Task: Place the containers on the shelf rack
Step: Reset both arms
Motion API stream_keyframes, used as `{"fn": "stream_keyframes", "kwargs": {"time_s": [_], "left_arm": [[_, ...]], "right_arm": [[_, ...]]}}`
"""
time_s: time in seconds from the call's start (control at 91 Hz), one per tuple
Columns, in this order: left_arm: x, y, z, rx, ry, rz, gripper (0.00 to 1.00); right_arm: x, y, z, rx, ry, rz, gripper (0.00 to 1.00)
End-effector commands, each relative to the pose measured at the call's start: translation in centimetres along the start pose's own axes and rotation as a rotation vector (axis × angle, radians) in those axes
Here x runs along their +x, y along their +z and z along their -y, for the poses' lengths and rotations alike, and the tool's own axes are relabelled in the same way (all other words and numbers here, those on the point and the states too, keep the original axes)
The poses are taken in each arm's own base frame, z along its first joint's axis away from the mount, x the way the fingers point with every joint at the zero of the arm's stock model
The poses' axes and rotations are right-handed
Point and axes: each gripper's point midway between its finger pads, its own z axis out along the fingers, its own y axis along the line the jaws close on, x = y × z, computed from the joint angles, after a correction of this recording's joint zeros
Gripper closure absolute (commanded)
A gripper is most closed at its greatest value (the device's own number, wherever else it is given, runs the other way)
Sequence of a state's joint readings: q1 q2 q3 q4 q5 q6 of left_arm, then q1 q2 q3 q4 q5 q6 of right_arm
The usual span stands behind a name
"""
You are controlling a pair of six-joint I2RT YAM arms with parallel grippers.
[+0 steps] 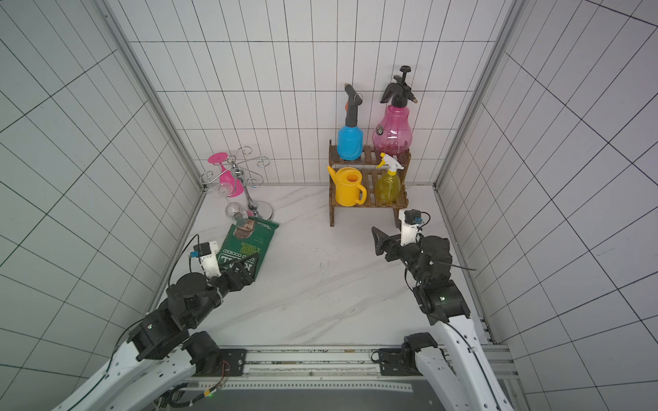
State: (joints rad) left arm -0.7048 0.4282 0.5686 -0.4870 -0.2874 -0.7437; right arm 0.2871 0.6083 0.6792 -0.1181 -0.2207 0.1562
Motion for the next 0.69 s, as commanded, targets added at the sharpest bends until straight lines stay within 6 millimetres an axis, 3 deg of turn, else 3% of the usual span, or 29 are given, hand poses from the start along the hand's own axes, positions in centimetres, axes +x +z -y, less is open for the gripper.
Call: {"fn": "stream_keyframes", "kwargs": {"time_s": [0.0, 0.154, 0.341, 0.539, 0.682], "left_arm": [[-0.2, -0.1, -0.5, -0.015, -0.050, 0.019, 0.01], [-0.4, -0.8, -1.4, -0.043, -0.091, 0.043, 0.01], [-0.5, -0.8, -1.3, -0.040, -0.076, 0.044, 0.01], [-0.6, 0.6, -1.1, -0.084, 0.061, 0.021, 0.01], [-1.2, 1.8, -0.1, -0.101, 0.170, 0.008, 0.01]], "right_arm": [[-0.2, -2.2, 1.7, 0.101, 0.126, 0.077, 0.01], [1.4, -5.0, 3.1, 0.194, 0.179, 0.114, 0.01], [4.4, -6.0, 4.9, 0.302, 0.230, 0.039, 0.01], [6.0, -7.7, 8.1, 0.507, 0.277, 0.010, 0.01], [7.2, -8.2, 9.1, 0.579, 0.275, -0.025, 0.01]]}}
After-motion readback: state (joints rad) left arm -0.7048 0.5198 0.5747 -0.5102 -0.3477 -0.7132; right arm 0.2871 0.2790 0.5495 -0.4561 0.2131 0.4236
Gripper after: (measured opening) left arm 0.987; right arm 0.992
